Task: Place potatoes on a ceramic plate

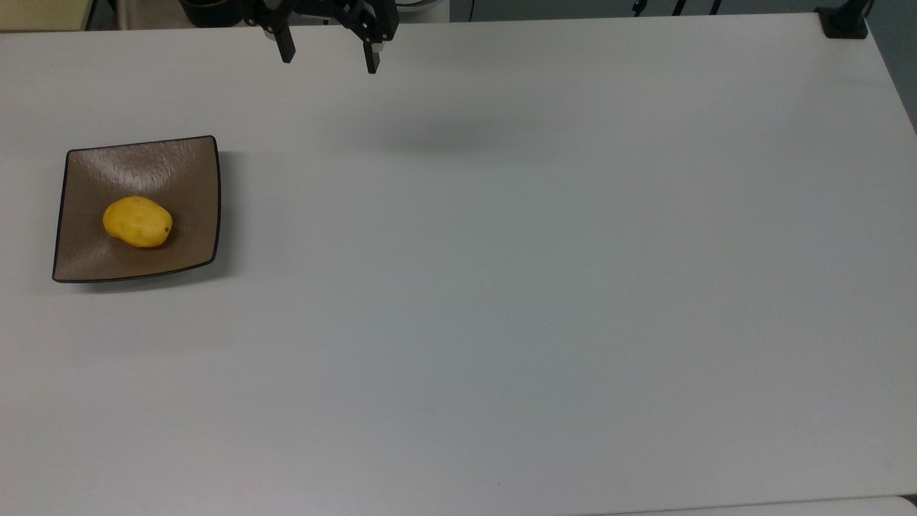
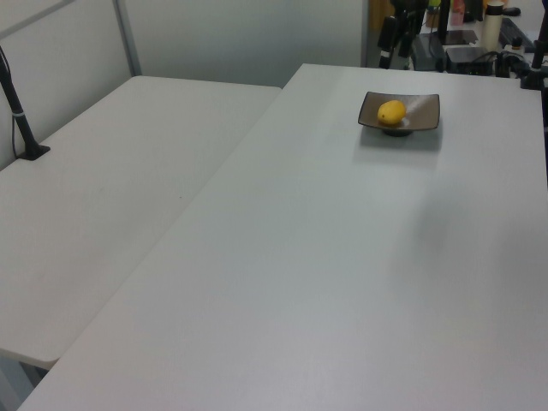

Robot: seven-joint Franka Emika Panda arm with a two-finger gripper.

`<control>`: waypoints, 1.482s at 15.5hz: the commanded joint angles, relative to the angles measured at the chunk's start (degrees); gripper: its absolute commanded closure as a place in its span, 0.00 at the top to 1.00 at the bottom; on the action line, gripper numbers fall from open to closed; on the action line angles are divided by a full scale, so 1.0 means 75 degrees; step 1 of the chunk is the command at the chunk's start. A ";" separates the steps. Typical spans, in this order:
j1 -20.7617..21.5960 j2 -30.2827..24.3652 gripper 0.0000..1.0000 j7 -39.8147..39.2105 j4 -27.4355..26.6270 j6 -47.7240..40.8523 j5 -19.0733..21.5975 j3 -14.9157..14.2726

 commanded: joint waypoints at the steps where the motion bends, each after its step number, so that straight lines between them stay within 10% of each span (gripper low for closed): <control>1: 0.0071 -0.0299 1.00 -0.0109 -0.0205 -0.0263 -0.0320 0.0019; 23: 0.0071 -0.0416 1.00 -0.1059 -0.0158 -0.1377 -0.0262 -0.0028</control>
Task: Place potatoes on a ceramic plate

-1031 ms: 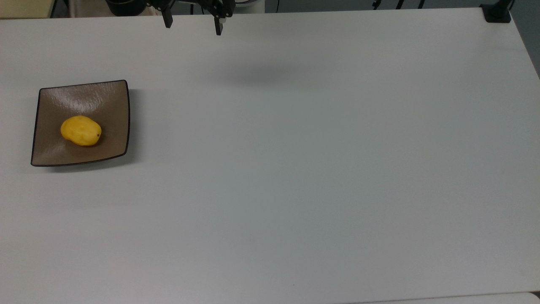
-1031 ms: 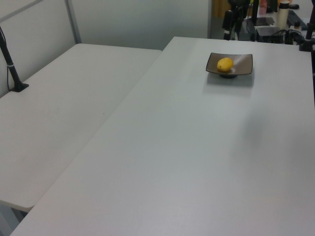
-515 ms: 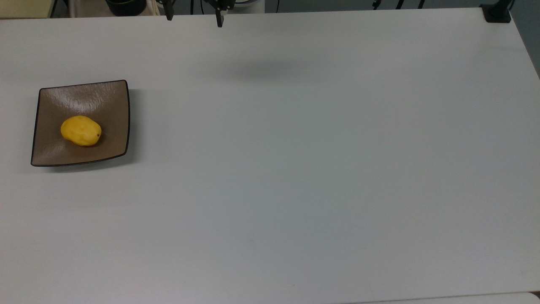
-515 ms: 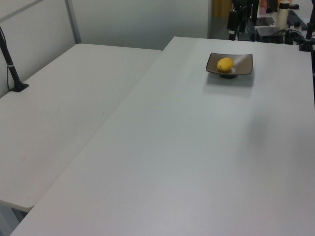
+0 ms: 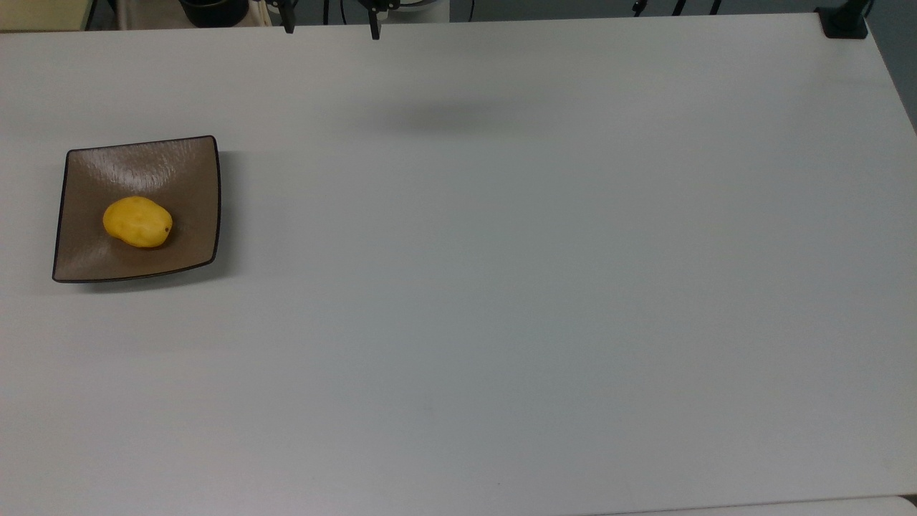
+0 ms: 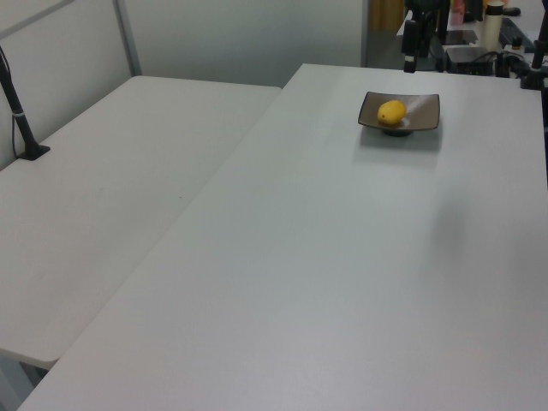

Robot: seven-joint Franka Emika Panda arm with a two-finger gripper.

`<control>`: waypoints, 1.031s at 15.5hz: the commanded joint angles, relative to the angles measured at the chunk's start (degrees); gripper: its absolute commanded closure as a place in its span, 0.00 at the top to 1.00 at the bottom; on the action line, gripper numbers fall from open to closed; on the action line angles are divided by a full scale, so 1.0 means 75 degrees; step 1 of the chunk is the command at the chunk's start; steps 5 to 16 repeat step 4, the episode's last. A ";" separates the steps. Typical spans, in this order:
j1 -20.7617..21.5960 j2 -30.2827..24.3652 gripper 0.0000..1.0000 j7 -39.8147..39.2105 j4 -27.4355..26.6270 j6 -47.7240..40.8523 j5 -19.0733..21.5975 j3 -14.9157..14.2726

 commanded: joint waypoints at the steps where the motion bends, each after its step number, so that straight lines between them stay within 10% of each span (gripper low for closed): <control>1: 0.0032 -0.0216 1.00 -0.0240 -0.0158 -0.0158 0.0011 -0.0052; 16: 0.0032 -0.0204 1.00 -0.0263 -0.0158 -0.0193 -0.0001 -0.0052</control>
